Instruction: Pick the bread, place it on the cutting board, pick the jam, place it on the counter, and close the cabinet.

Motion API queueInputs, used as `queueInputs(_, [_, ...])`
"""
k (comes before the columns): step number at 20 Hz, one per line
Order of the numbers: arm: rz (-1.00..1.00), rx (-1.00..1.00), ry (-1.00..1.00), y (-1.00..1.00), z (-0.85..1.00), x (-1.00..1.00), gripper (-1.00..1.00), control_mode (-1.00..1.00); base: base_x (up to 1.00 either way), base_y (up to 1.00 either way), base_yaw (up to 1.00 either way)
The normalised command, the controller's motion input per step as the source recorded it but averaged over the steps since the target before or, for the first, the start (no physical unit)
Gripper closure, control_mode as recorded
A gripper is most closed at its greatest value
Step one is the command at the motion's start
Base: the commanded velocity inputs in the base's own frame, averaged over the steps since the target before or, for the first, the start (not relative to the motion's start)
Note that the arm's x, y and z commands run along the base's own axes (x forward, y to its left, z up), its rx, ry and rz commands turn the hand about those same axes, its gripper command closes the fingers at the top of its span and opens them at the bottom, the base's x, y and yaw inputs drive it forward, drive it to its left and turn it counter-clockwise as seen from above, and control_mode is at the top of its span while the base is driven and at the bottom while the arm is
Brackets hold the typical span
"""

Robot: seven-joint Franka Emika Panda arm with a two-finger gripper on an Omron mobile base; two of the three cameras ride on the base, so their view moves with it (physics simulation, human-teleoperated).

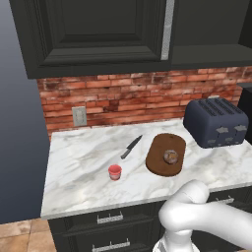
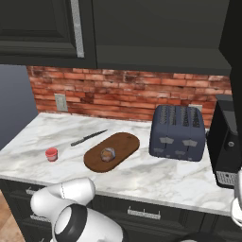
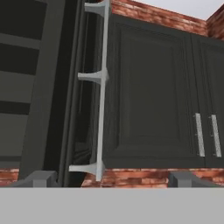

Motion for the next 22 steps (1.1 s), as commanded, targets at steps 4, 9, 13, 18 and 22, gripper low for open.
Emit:
queueInputs(4, [0.05, 0.00, -0.01, 0.13, 0.00, 0.01, -1.00, -1.00, 0.00, 0.00, 0.00])
queueInputs(9, [0.05, 0.00, -0.02, 0.11, 0.00, 0.00, -1.00, -1.00, 0.00, 0.00, 0.00])
queueInputs(13, [0.05, 0.00, -0.05, 0.07, 0.00, 0.00, -1.00, -1.00, 0.00, 0.00, 0.00])
queueInputs(18, [0.04, 0.00, -0.08, 0.05, 0.00, 0.00, -1.00, -1.00, 0.00, 0.00, 0.00])
queueInputs(22, [0.03, 0.00, -0.07, 0.01, 0.01, 0.00, -1.00, -1.00, 0.00, 0.00, 0.00])
